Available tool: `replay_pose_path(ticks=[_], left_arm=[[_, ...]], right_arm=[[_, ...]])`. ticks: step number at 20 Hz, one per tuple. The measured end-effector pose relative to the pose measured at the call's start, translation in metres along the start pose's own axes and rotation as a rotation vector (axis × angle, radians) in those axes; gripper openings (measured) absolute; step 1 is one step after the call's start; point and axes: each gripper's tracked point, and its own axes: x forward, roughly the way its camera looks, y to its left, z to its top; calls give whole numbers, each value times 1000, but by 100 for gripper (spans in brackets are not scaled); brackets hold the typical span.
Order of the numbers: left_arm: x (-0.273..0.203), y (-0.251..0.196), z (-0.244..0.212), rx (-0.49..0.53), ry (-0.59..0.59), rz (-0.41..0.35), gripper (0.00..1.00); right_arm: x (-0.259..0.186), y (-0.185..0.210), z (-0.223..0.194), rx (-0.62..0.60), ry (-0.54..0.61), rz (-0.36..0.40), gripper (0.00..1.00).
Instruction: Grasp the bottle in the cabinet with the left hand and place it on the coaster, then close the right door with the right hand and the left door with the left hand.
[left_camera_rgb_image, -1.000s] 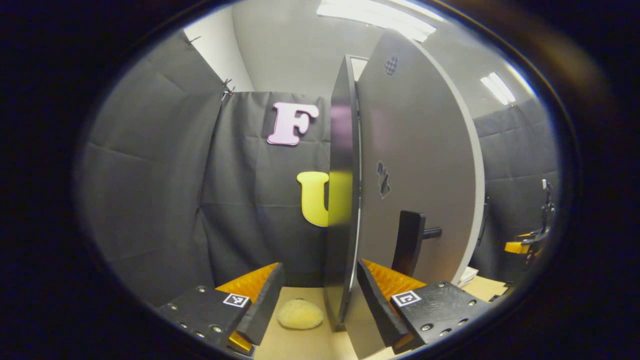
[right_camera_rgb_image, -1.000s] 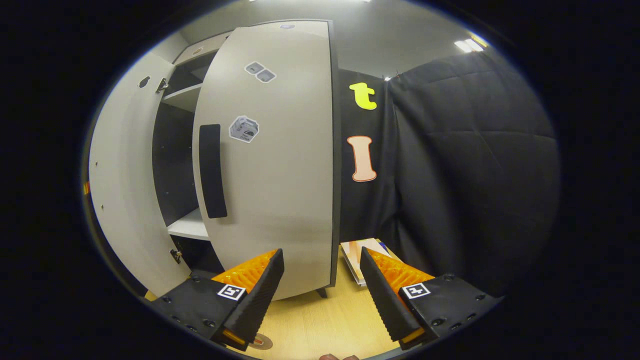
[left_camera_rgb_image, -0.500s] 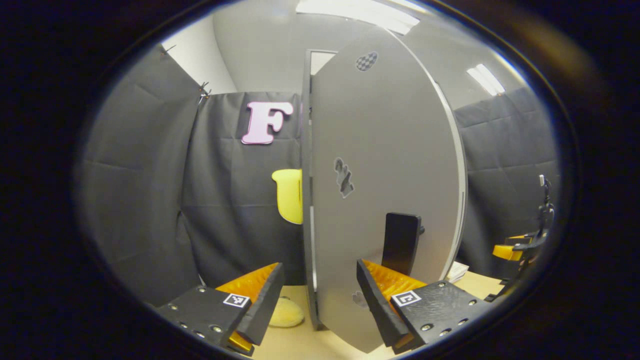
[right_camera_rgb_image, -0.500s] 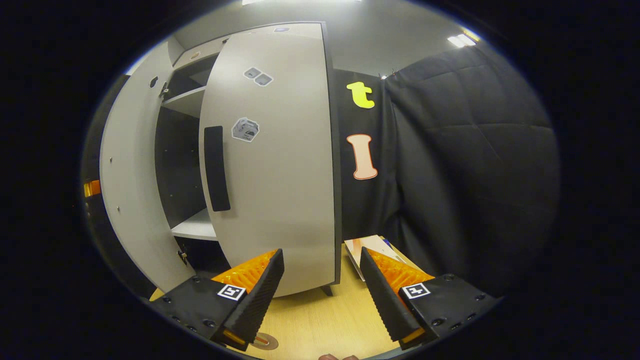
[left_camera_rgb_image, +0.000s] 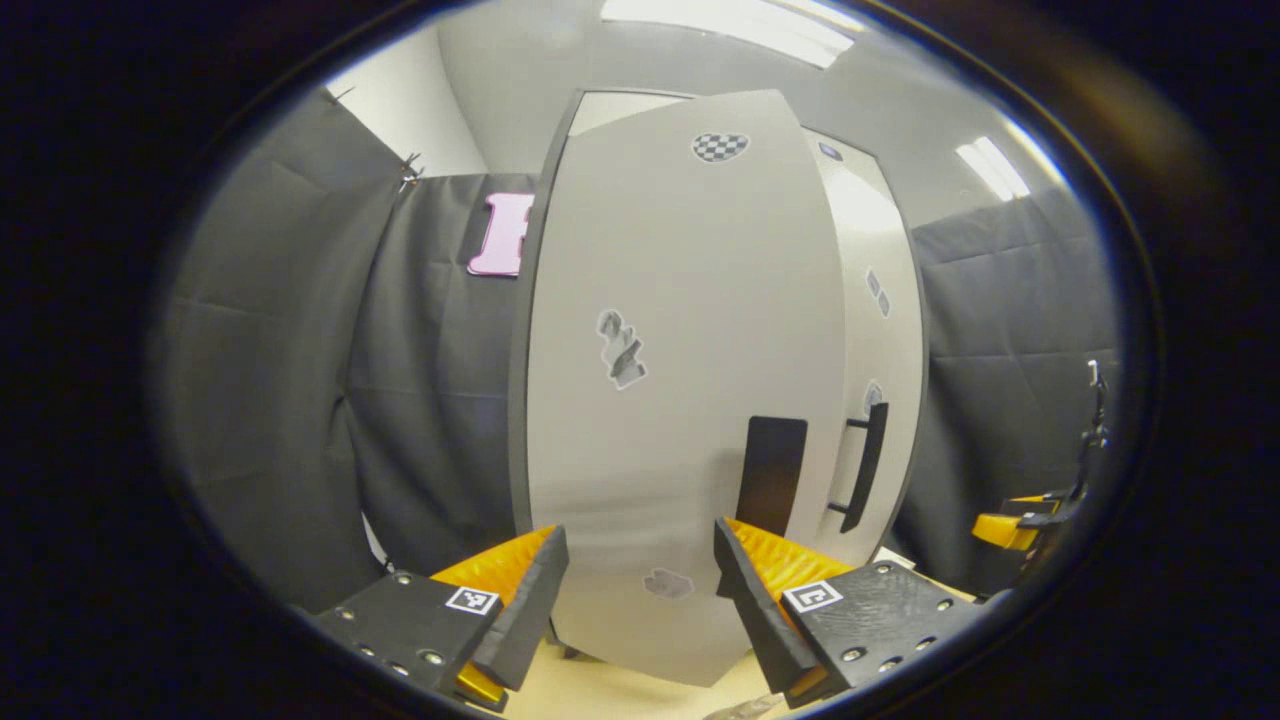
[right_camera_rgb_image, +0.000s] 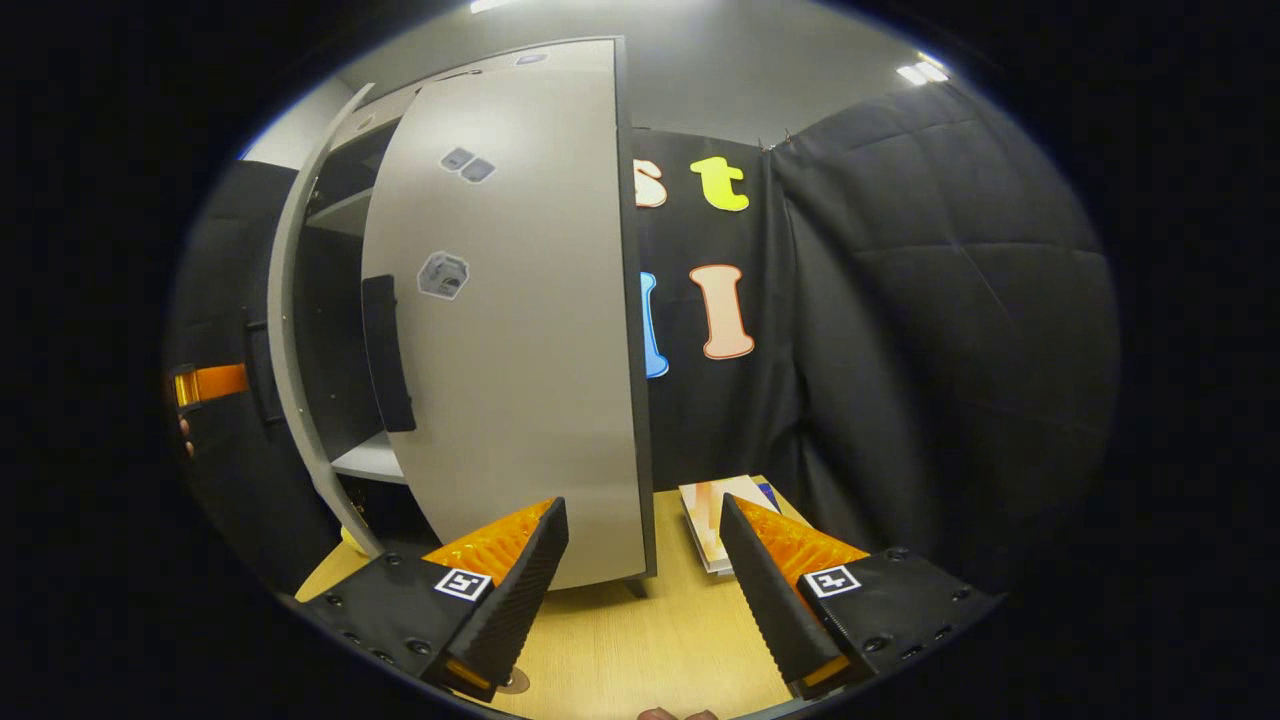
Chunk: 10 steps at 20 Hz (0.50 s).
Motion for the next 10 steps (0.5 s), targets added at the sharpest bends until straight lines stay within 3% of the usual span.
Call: replay_pose_path(ticks=[4,10], left_arm=[[-18,-11,-11,-20,29,49,87],[-62,-21,-10,-39,26,135,88]], right_arm=[[4,-25,6,-8,-22,8,98],[9,-37,4,-6,-13,105,98]])
